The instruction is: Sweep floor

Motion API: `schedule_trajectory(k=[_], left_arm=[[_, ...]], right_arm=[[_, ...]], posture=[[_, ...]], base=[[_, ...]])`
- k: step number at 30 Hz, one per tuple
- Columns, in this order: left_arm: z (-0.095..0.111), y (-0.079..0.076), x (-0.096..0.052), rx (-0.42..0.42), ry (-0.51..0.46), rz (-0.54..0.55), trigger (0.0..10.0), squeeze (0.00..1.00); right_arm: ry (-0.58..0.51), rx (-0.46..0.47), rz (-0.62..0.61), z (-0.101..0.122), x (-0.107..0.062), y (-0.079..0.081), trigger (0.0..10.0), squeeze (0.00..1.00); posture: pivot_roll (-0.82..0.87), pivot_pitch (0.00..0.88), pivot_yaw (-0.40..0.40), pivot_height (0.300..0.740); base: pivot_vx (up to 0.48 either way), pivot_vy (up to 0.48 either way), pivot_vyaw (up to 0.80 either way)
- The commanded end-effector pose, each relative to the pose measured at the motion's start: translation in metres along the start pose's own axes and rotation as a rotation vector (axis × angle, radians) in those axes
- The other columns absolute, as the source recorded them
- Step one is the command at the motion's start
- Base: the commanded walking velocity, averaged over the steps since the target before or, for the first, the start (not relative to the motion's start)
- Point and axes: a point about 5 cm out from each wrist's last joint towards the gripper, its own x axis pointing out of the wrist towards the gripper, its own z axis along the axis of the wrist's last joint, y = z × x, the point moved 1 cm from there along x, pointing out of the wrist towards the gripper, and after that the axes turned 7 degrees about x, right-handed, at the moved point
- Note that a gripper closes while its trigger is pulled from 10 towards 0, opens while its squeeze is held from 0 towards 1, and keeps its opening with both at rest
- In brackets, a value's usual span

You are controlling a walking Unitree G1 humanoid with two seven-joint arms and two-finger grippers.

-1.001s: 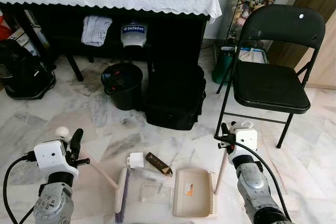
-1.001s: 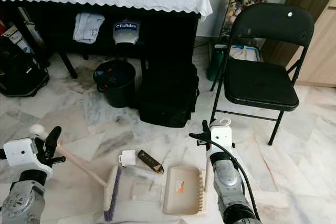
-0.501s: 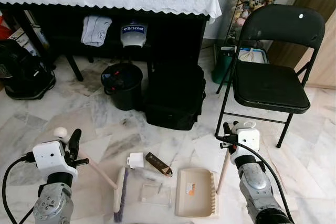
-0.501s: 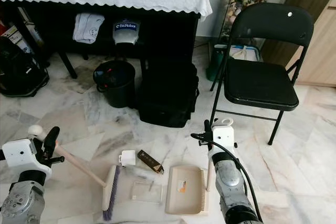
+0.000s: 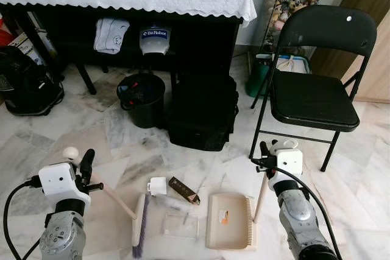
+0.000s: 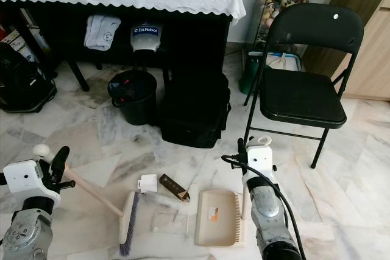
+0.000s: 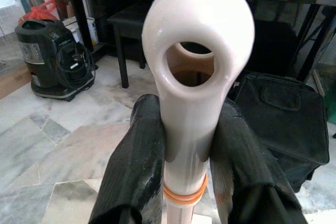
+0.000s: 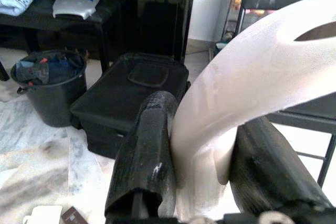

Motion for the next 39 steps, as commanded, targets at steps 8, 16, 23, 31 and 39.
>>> schedule_trajectory(k=[8,16,23,31,39], left_arm=[[-0.005,0.002,-0.001,0.022,0.017,0.010,10.0,0.00],[-0.005,0.001,0.000,0.017,0.010,0.010,10.0,0.00],[-0.006,0.000,-0.001,0.013,0.014,0.006,10.0,0.00],[-0.007,-0.002,0.000,0.009,0.018,-0.001,10.0,0.00],[-0.008,-0.003,0.000,0.004,0.021,-0.004,10.0,0.00]], right_arm=[[-0.029,0.000,-0.032,0.005,-0.008,-0.005,10.0,0.00],[-0.121,0.006,-0.030,0.031,-0.005,-0.007,10.0,0.00],[-0.184,0.009,-0.043,0.052,-0.004,-0.014,10.0,0.00],[-0.122,-0.002,0.025,0.059,-0.009,-0.007,10.0,0.00],[-0.016,-0.031,-0.013,0.055,-0.006,-0.018,10.0,0.00]], posture=[[0.00,0.091,-0.011,0.740],[0.00,0.090,-0.014,0.740],[-0.01,0.104,-0.017,0.740],[-0.01,0.114,-0.019,0.740],[-0.02,0.127,-0.025,0.740]], base=[[0.000,0.000,0.00],[0.000,0.000,0.00],[0.000,0.000,0.00],[0.000,0.000,0.00],[0.000,0.000,0.00]])
